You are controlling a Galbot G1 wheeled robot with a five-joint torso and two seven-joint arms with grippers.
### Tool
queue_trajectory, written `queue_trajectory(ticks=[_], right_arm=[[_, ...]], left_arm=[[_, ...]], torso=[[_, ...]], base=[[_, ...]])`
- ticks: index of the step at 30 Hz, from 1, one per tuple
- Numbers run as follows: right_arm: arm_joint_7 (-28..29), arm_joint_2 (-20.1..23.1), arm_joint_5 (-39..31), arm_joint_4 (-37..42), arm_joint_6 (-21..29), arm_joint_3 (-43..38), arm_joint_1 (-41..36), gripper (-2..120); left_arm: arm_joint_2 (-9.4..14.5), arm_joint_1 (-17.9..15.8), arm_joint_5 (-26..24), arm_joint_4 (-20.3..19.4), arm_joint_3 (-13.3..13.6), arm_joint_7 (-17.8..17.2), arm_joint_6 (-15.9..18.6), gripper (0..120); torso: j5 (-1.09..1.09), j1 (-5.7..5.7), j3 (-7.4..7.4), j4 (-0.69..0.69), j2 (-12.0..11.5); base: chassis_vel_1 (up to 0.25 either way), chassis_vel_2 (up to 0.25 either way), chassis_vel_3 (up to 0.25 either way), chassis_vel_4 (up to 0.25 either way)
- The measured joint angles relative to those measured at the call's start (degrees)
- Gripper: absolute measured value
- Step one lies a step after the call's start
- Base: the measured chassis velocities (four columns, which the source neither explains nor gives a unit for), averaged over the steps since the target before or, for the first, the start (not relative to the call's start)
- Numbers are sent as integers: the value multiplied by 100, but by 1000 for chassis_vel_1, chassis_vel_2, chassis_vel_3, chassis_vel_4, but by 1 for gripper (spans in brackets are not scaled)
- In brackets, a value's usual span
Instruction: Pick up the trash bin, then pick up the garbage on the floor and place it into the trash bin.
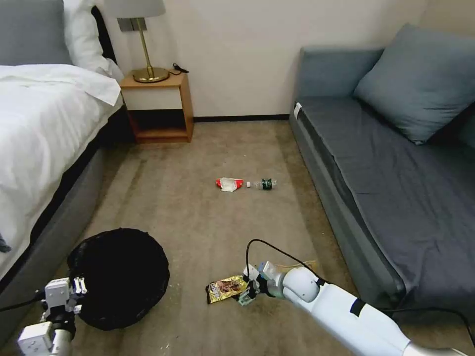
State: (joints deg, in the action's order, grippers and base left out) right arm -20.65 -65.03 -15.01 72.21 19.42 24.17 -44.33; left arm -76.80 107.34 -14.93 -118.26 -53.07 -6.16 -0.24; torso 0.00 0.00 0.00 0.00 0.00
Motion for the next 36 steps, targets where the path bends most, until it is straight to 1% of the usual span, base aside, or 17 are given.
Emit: queue_trajectory(ticks=[8, 14, 18, 24, 26, 28, 29, 30, 31, 32, 36], right_arm=[[-24, -218, 296, -482, -152, 43, 118, 100], [-39, -356, 381, -810, -249, 58, 219, 100], [-58, -491, 509, -1206, -375, 2, 289, 100], [-99, -510, 578, -1317, -401, 2, 297, 100], [-126, -517, 612, -1336, -402, 5, 294, 94], [-139, -520, 631, -1343, -402, 5, 289, 92], [-162, -523, 671, -1353, -402, 6, 275, 87], [-165, -524, 678, -1356, -402, 7, 273, 85], [-184, -534, 722, -1367, -414, 7, 258, 80], [-184, -534, 722, -1367, -414, 7, 258, 80], [-207, -547, 746, -1378, -447, -2, 251, 61]], left_arm=[[-19, 35, 0, -10, -6, 12, -44, 6], [0, 26, -13, 19, -8, 17, -47, 6], [12, 25, -22, 28, -9, 19, -48, 6], [45, 17, -44, 45, -16, 20, -61, 6], [68, 4, -60, 71, -16, 20, -69, 6], [75, -1, -70, 76, -16, 20, -69, 6], [88, -14, -93, 83, -17, 20, -69, 6], [92, -17, -99, 84, -17, 20, -69, 6], [113, -28, -126, 89, -22, 20, -69, 6], [113, -28, -126, 89, -22, 20, -69, 6], [142, -57, -166, 137, -35, 20, -77, 6]], torso=[[0, 0, 0, 0, 0], [0, 0, 0, 0, 0], [0, 0, 0, 1, 0], [0, 0, 0, 0, 0], [0, 0, 0, 0, 0], [0, 0, 0, 0, 0], [0, 0, 0, 0, 0], [0, 0, 0, 0, 0], [0, 0, 0, 0, 0], [0, 0, 0, 0, 0], [0, 0, 0, 0, 0]], base=[[0, 0, 0, 0], [0, 0, 0, 0], [0, 0, 0, 0], [0, 0, 0, 0], [0, 0, 0, 0], [0, 0, 0, 0], [0, 0, 0, 0], [0, 0, 0, 0], [0, 0, 0, 0], [0, 0, 0, 0], [0, 0, 0, 0]])
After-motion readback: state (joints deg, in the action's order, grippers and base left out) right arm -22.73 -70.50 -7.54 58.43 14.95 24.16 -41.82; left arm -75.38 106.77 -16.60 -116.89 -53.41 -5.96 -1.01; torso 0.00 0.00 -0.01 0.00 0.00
